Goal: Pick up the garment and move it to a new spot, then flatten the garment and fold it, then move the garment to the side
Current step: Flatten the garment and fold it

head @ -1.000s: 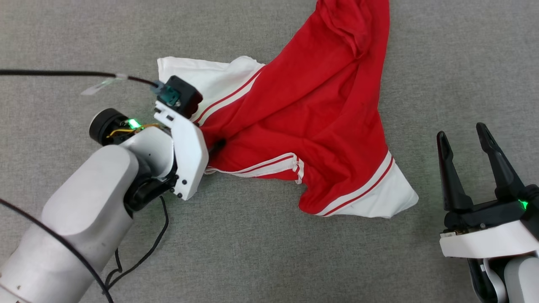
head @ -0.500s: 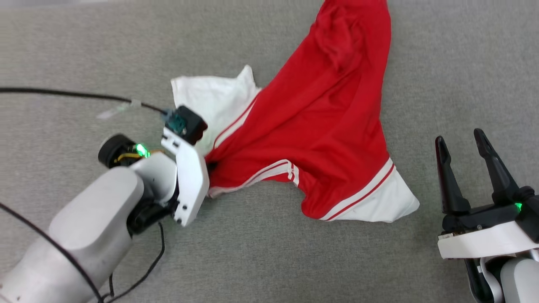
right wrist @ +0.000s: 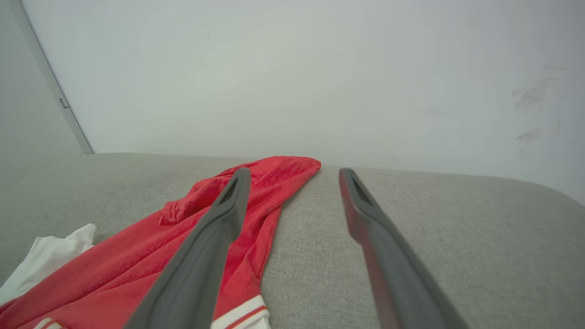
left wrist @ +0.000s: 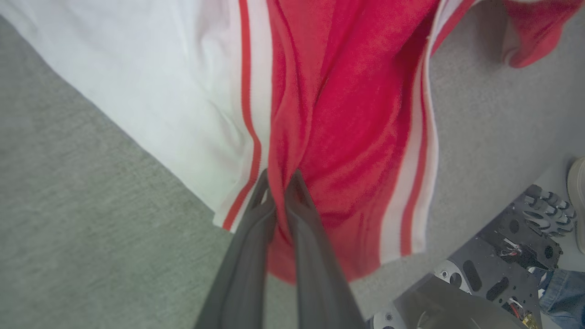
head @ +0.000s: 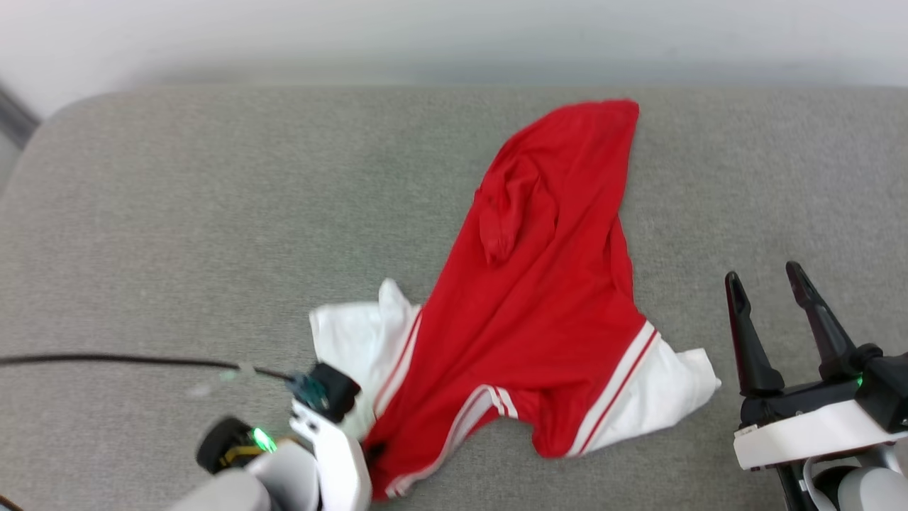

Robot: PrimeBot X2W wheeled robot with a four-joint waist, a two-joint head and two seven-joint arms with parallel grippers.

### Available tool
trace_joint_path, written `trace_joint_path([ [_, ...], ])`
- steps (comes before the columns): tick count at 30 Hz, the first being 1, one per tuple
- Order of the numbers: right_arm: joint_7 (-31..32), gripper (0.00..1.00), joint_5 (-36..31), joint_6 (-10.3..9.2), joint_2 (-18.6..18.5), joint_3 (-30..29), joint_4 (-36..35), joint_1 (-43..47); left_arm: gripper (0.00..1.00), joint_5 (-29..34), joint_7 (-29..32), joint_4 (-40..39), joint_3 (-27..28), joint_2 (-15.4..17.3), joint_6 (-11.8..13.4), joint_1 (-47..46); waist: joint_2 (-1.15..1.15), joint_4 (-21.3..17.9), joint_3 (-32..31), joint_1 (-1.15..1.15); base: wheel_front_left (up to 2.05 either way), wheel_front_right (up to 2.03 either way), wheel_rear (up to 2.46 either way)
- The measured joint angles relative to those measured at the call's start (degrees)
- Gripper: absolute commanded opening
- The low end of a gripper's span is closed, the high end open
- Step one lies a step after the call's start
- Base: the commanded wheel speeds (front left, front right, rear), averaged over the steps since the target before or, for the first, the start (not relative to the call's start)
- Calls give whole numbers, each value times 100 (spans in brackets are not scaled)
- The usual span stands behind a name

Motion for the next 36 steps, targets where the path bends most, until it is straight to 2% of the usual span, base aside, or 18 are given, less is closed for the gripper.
trace_joint_path([
  [5, 81, 100, 48, 0, -12, 11, -15, 117, 0, 33, -248, -285, -249, -286, 257, 622, 0, 154, -264, -1, 0, 0, 0],
  [9, 169, 100, 86, 0, -31, 64, -20, 177, 2, 76, -515, -208, -310, -475, 344, 801, 0, 208, -405, 0, 0, 0, 0],
  [10, 176, 100, 92, 0, -42, 85, -19, 183, 63, 101, -609, -163, -311, -517, 348, 812, 0, 214, -427, -1, 0, 0, 0],
  [11, 198, 100, 109, 0, -52, 113, -19, 191, 100, 156, -730, -118, -302, -558, 378, 817, 0, 217, -448, 0, 0, 0, 0],
  [17, 245, 100, 163, 0, -94, 181, 20, 267, 100, 160, -1568, -53, 160, -603, 508, 826, 0, 213, -567, -1, 0, 0, 0],
  [22, 322, 100, 234, 0, -107, 215, 45, 316, 100, 71, -1994, -269, 654, -277, 738, 871, 0, 182, -628, -1, 0, 0, 0],
  [24, 370, 100, 243, 0, -119, 229, 36, 316, 100, 71, -1919, -325, 743, -34, 837, 900, 0, 163, -596, -1, 0, 0, 0],
  [28, 446, 100, 244, 0, -151, 283, -19, 315, 100, 1, -1535, -371, 818, 350, 883, 898, 0, 112, -464, -1, 0, 0, 0],
  [31, 483, 100, 243, 0, -164, 287, -54, 305, 100, -76, -1235, -386, 813, 463, 870, 800, 0, 72, -318, -1, 0, 0, 0],
  [36, 521, 100, 225, 0, -169, 288, -87, 243, 100, -127, -911, -221, 786, 505, 693, 459, 0, -12, -15, 0, 0, 0, 0],
])
